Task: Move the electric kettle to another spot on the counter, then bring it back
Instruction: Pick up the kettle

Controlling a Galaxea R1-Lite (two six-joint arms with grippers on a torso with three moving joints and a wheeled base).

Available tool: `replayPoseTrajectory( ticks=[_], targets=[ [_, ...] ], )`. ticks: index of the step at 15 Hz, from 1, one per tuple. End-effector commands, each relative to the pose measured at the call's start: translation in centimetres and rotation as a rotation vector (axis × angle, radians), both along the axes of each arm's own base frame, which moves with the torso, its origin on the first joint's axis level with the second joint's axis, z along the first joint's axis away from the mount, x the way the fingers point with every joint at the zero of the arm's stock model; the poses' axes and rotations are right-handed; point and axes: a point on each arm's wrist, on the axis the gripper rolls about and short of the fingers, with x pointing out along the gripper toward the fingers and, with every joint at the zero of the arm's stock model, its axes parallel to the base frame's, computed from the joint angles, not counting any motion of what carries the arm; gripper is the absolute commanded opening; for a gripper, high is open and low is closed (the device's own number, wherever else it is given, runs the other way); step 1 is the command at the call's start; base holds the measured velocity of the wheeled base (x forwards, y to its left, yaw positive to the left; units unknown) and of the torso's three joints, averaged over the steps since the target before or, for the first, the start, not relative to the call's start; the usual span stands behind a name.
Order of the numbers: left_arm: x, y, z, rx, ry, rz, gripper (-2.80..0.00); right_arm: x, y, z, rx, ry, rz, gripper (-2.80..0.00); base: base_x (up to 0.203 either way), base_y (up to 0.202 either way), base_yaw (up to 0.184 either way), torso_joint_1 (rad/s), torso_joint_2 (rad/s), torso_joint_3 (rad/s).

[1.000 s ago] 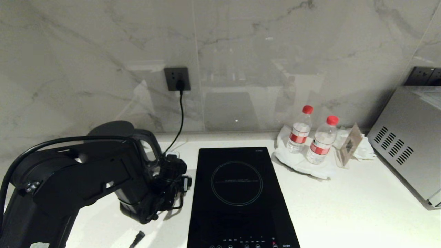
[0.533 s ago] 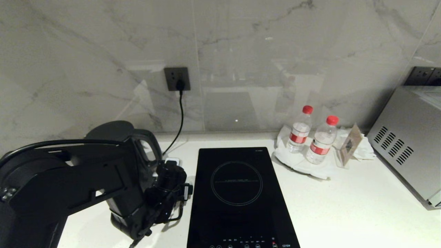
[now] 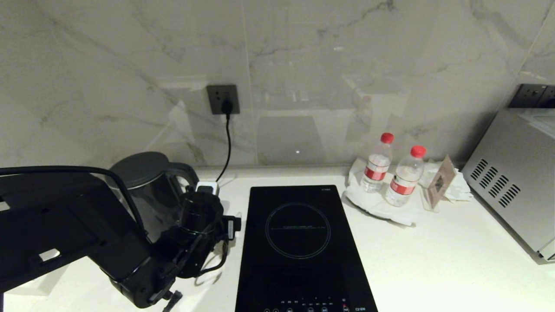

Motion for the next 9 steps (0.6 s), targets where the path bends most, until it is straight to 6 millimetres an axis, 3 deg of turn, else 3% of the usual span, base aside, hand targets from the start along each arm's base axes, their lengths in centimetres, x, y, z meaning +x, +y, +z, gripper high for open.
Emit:
replayPoseTrajectory(
  ticks=[1,9],
  targets=[
    [0.0,0.3,1.6,-0.026,-0.047,0.012,0.0,0.0,0.0,0.0,-0.001,0.0,0.0,-2.8,0.0,0.0,0.0,0.0,0.0,0.0],
    [2.0,1.1,2.9,-0.058,-0.109,0.059,0.0,0.0,0.0,0.0,-0.001,0.0,0.0,-2.8,0.0,0.0,0.0,0.0,0.0,0.0]
  ],
)
